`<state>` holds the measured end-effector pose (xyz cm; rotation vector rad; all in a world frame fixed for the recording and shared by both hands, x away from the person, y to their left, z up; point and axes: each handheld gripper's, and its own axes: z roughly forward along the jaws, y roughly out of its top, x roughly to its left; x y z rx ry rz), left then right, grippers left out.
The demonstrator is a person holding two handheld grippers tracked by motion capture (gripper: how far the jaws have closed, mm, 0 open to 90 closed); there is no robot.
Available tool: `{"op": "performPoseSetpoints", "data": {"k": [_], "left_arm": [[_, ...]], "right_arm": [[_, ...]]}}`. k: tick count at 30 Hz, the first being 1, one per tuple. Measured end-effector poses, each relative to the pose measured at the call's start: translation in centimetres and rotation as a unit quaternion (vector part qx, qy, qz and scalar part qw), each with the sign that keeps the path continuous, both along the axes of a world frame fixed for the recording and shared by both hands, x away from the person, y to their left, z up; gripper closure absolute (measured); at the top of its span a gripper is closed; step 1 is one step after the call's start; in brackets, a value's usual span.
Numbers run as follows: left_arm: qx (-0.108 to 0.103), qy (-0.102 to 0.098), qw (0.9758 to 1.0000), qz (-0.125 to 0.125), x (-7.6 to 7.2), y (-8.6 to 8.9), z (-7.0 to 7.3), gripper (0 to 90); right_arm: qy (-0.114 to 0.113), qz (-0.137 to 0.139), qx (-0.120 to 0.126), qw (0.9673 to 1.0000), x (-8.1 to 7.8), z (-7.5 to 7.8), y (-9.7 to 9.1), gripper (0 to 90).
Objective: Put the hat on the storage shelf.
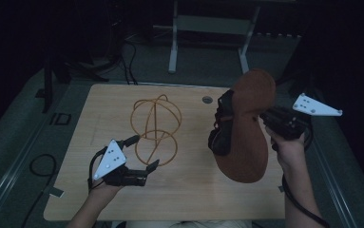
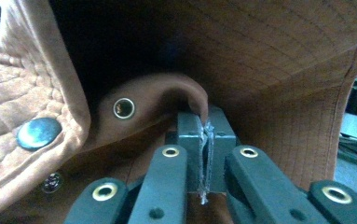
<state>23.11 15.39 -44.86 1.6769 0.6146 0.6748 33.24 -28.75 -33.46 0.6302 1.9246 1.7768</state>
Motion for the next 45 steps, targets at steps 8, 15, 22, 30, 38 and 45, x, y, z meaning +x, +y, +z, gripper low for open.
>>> {"op": "performPoseSetpoints", "data": {"k": [8, 15, 22, 30, 38, 45], "left_arm": [[-0.011, 0.025, 0.9975, 0.065, -0.4, 3.3, -4.9, 7.3], [-0.028, 0.037, 0.9935, 0.104, -1.0, 5.3, -7.9, 7.4], [-0.035, 0.036, 0.9922, 0.114, -1.5, 6.3, -8.3, 7.4], [-0.041, 0.051, 0.9914, 0.113, -1.4, 6.7, -9.2, 7.9], [-0.045, 0.058, 0.9912, 0.11, -1.3, 6.9, -9.6, 7.9], [-0.057, 0.061, 0.9904, 0.11, -1.3, 7.0, -9.7, 7.9]], "right_arm": [[-0.006, 0.004, 0.005, 1.0, 1.7, 2.3, 2.2, 87.6], [-0.014, 0.018, -0.001, 0.9997, 3.2, 4.6, 5.6, 87.5], [-0.01, 0.042, -0.022, 0.9988, 5.1, 5.8, 10.9, 87.5], [0.019, 0.088, -0.036, 0.9953, 6.7, 5.7, 16.4, 87.4], [0.059, 0.133, -0.067, 0.987, 7.8, 4.2, 20.7, 87.3], [0.085, 0.144, -0.102, 0.9806, 8.3, 1.9, 23.7, 87.2]]}}
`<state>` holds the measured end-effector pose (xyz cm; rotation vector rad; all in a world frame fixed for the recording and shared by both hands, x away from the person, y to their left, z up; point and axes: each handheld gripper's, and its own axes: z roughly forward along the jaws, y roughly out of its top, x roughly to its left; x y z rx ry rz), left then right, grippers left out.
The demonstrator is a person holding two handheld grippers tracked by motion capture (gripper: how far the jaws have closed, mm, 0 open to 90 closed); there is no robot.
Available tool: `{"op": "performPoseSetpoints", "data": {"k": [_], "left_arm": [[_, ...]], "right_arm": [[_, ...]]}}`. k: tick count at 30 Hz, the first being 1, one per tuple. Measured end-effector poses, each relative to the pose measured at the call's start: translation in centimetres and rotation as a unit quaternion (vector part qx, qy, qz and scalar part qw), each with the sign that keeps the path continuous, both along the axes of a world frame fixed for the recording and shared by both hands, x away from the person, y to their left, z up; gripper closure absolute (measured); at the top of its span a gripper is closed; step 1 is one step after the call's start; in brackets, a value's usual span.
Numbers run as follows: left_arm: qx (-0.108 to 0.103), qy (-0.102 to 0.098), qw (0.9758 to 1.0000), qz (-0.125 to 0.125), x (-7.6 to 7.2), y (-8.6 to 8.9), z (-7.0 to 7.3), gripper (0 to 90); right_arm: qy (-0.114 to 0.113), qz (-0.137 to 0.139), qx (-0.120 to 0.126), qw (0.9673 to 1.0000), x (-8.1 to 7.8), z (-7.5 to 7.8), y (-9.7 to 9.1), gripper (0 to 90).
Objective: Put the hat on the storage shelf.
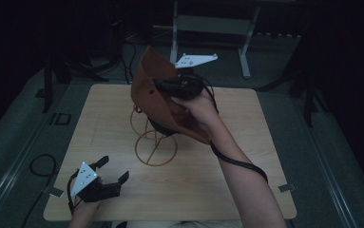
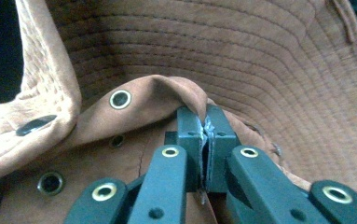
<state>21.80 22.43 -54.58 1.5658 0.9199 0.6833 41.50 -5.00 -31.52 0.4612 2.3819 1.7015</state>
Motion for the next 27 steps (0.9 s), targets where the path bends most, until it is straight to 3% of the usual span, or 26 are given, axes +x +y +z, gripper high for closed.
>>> {"op": "performPoseSetpoints", "data": {"k": [5, 9, 11, 15, 19, 24, 27], "left_arm": [[-0.007, -0.001, 1.0, 0.003, 0.0, 0.2, 0.0, 7.9], [-0.006, -0.004, 1.0, 0.005, -0.1, 0.3, 0.0, 7.9], [0.0, -0.007, 0.9999, 0.007, -0.1, 0.3, -0.1, 7.9], [-0.002, -0.005, 1.0, 0.008, -0.2, 0.2, -0.2, 7.9], [-0.005, -0.006, 0.9999, 0.012, -0.2, 0.4, -0.1, 7.9], [-0.009, -0.003, 0.9998, 0.019, -0.1, 0.4, -0.1, 7.9], [-0.007, -0.002, 0.9998, 0.021, 0.0, 0.2, -0.1, 7.9]], "right_arm": [[0.009, 0.004, -0.034, 0.9994, 0.1, -1.5, 2.0, 84.3], [0.006, -0.003, -0.051, 0.9987, 0.1, -2.4, 2.9, 73.7], [-0.006, -0.009, -0.057, 0.9983, -0.1, -2.6, 3.3, 58.3], [-0.013, -0.01, -0.076, 0.997, -0.3, -3.4, 4.0, 40.3], [-0.015, -0.008, -0.07, 0.9974, -0.6, -3.3, 3.8, 35.2], [0.005, 0.005, -0.047, 0.9989, -0.7, -2.5, 2.7, 25.6], [0.033, 0.021, -0.035, 0.9986, -0.3, -2.4, 1.9, 15.4]]}}
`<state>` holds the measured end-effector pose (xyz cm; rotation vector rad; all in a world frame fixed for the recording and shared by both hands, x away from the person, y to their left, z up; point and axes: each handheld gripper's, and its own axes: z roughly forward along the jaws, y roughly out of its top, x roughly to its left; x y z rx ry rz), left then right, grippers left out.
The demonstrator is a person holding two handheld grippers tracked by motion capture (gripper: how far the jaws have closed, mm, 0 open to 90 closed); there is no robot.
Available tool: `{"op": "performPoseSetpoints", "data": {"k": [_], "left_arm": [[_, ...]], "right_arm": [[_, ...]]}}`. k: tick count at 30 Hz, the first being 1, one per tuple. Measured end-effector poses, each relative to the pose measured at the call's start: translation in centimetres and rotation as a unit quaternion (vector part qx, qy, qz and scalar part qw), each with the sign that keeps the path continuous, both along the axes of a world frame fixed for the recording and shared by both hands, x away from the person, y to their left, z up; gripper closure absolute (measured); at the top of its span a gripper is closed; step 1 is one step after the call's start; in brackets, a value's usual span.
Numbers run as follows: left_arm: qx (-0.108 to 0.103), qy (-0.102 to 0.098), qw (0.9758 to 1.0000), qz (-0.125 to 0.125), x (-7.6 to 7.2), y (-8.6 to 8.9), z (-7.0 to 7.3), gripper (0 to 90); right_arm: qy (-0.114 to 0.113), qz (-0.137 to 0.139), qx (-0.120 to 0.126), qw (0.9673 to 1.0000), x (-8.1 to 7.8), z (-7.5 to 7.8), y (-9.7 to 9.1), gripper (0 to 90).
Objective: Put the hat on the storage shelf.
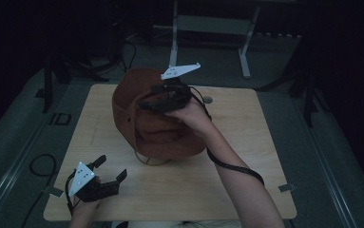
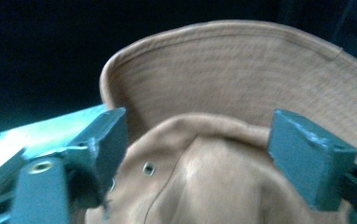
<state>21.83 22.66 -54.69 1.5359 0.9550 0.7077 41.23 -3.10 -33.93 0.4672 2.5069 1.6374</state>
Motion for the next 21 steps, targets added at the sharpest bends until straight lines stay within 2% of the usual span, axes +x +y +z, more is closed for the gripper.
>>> {"op": "performPoseSetpoints", "data": {"k": [6, 9, 15, 17, 21], "left_arm": [[0.005, 0.003, 1.0, -0.004, 0.1, -0.2, -0.2, 7.9], [0.005, 0.006, 1.0, -0.003, 0.3, -0.2, -0.3, 7.9], [0.011, 0.009, 0.9999, -0.007, 0.6, -0.4, -0.6, 7.9], [0.016, 0.01, 0.9998, -0.009, 0.7, -0.6, -0.6, 7.9], [0.019, 0.011, 0.9997, -0.011, 0.9, -0.7, -0.7, 7.9]], "right_arm": [[-0.01, -0.009, -0.004, 0.9999, 0.0, -0.3, -1.1, 13.6], [-0.02, -0.015, -0.016, 0.9996, 0.0, -0.3, -1.5, 13.7], [-0.022, -0.021, -0.018, 0.9994, -0.1, -0.4, -2.9, 13.7], [-0.018, -0.028, -0.028, 0.999, -0.1, -0.6, -3.4, 13.7], [-0.014, -0.041, -0.029, 0.9987, -0.2, -1.2, -4.5, 13.7]]}}
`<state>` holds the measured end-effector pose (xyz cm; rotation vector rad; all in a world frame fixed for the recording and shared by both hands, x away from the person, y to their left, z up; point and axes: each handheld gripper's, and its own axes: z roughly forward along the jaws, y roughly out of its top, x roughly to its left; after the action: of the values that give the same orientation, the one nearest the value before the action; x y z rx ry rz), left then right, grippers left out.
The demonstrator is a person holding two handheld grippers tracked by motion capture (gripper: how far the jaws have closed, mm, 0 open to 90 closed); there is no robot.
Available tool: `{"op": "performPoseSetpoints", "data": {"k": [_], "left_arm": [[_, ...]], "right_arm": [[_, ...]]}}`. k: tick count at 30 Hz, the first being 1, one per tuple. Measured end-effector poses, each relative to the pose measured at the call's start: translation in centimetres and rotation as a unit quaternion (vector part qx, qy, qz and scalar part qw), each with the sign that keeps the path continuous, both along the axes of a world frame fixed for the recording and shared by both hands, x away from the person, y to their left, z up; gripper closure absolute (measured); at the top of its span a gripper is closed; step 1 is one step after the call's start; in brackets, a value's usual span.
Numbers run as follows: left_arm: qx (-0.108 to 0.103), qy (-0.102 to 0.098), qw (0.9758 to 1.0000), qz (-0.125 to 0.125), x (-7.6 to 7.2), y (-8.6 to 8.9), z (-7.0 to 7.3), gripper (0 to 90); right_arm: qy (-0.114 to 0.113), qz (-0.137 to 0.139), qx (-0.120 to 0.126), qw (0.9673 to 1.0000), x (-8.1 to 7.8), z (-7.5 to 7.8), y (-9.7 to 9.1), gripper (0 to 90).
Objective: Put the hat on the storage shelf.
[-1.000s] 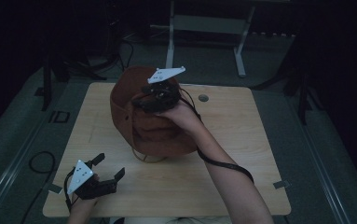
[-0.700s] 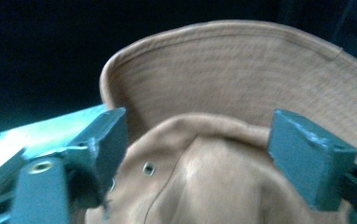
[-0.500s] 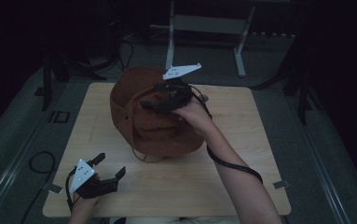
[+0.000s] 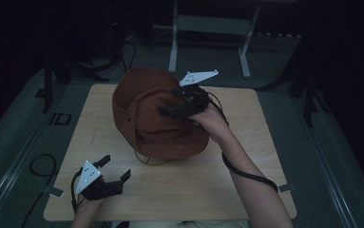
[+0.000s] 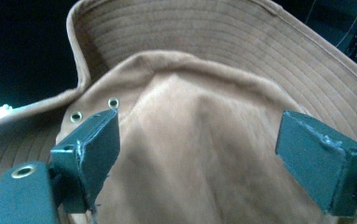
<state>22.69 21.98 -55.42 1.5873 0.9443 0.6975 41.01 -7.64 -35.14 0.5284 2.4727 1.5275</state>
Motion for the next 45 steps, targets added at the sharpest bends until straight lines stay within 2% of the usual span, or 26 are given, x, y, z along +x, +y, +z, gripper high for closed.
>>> {"op": "performPoseSetpoints", "data": {"k": [5, 12, 14, 18, 22, 27, 33, 36, 39, 41, 45], "left_arm": [[0.002, 0.0, 1.0, -0.002, 0.2, -0.2, -0.1, 7.9], [0.011, 0.003, 0.9999, -0.004, 0.2, -0.3, -0.4, 7.9], [0.014, 0.003, 0.9999, -0.004, 0.2, -0.3, -0.5, 7.9], [0.017, 0.008, 0.9998, 0.0, 0.4, -0.3, -0.8, 7.9], [0.019, 0.004, 0.9998, 0.001, 0.2, -0.3, -0.9, 7.9], [0.017, 0.01, 0.9998, 0.004, 0.3, -0.2, -1.1, 7.9], [0.023, 0.008, 0.9997, 0.007, 0.4, -0.2, -1.1, 7.9], [0.023, 0.007, 0.9997, 0.009, 0.4, -0.2, -1.2, 7.9], [0.021, 0.011, 0.9997, 0.011, 0.4, -0.2, -1.2, 7.9], [0.012, 0.013, 0.9998, 0.012, 0.4, -0.1, -1.1, 7.9], [0.015, 0.013, 0.9997, 0.015, 0.5, 0.0, -1.2, 7.9]], "right_arm": [[0.0, -0.01, -0.003, 0.9999, -0.4, -0.5, -1.7, 13.7], [-0.003, -0.031, 0.014, 0.9994, -0.9, -0.8, -4.7, 13.9], [-0.003, -0.034, 0.014, 0.9993, -0.9, -0.9, -5.1, 13.9], [0.0, -0.056, 0.01, 0.9984, -1.0, -1.3, -7.5, 14.0], [-0.004, -0.061, 0.005, 0.9981, -1.2, -1.8, -9.2, 14.0], [0.002, -0.071, 0.007, 0.9975, -1.4, -3.2, -11.4, 14.0], [0.004, -0.086, 0.015, 0.9962, -2.1, -4.9, -14.2, 14.1], [-0.003, -0.093, 0.003, 0.9956, -2.7, -6.0, -15.5, 14.1], [0.01, -0.096, 0.002, 0.9953, -3.2, -7.3, -16.7, 14.1], [0.016, -0.097, 0.006, 0.9951, -3.6, -8.4, -17.4, 14.1], [0.033, -0.103, 0.002, 0.9941, -4.4, -10.9, -18.5, 14.1]]}}
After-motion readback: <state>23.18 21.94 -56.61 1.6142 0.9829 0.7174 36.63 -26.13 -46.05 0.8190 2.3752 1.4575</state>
